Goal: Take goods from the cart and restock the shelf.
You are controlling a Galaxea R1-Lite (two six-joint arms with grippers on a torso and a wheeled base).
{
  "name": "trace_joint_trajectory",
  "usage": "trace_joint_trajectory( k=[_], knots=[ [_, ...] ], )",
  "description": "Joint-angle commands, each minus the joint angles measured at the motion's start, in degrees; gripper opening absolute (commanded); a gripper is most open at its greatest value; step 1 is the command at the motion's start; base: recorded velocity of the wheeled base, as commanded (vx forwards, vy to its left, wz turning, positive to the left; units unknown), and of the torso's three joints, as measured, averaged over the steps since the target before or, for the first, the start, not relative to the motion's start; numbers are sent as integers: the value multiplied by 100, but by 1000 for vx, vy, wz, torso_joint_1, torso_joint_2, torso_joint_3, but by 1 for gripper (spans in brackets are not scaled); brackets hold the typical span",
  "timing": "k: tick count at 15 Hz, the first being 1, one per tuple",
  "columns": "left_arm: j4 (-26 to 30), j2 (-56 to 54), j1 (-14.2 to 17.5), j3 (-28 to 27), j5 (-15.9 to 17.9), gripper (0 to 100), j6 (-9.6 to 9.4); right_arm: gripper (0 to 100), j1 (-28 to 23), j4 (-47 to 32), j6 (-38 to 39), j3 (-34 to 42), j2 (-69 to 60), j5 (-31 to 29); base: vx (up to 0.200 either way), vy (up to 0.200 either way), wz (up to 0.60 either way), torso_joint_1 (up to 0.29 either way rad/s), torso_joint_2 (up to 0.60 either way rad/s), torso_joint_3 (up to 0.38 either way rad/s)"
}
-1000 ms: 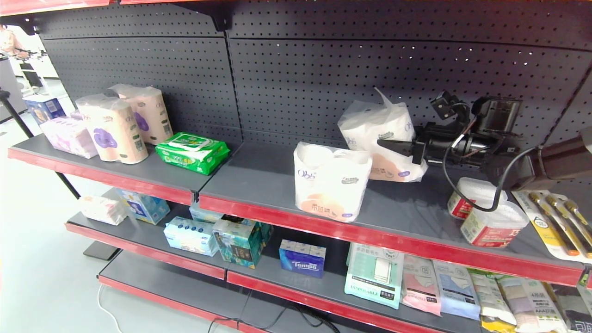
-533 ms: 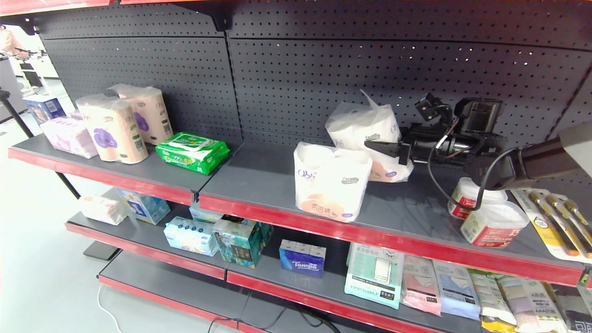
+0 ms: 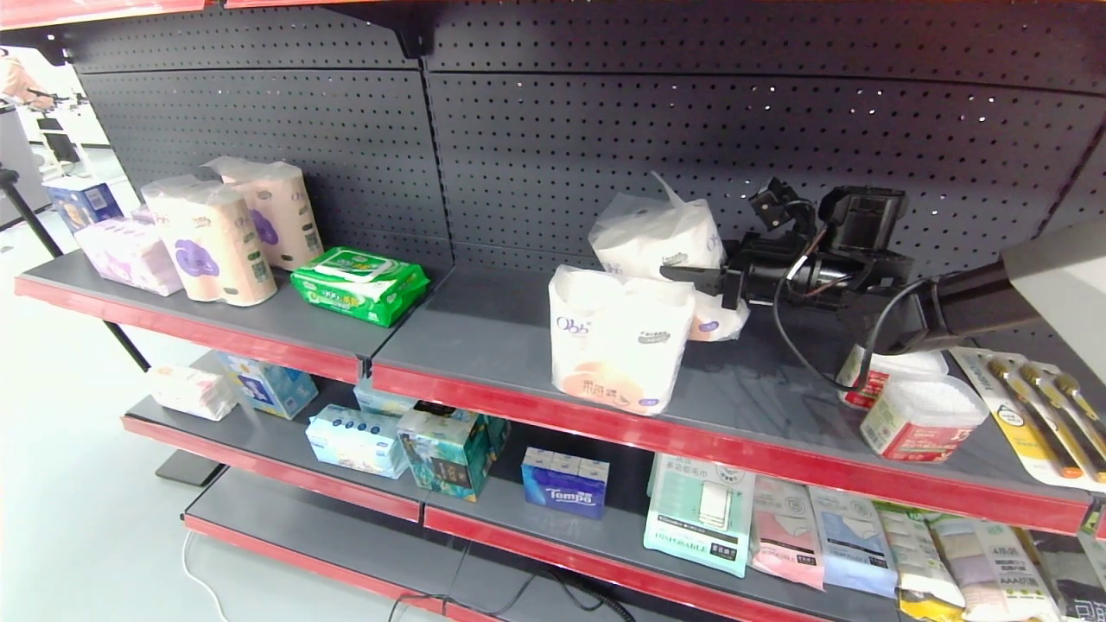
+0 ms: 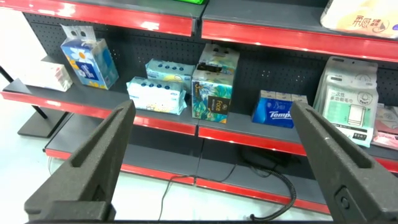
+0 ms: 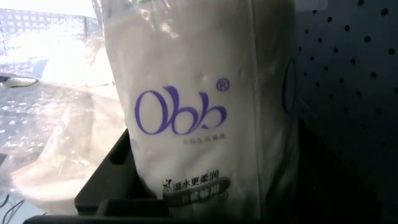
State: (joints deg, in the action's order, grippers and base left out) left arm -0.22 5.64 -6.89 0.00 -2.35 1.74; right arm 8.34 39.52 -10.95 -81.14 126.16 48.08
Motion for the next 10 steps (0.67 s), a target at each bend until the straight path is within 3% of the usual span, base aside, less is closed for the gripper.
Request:
trace_joint_trajectory(
  k=[1,10],
  knots=[
    [-4,7,3,0,-2,100,1,0,36,3,14,-60,111,0,0,0,0,0,0,0],
    [-4,7,3,0,-2,100,1,0,89,-6,-48,-288,445,-18,0,0,0,0,0,0]
  ],
)
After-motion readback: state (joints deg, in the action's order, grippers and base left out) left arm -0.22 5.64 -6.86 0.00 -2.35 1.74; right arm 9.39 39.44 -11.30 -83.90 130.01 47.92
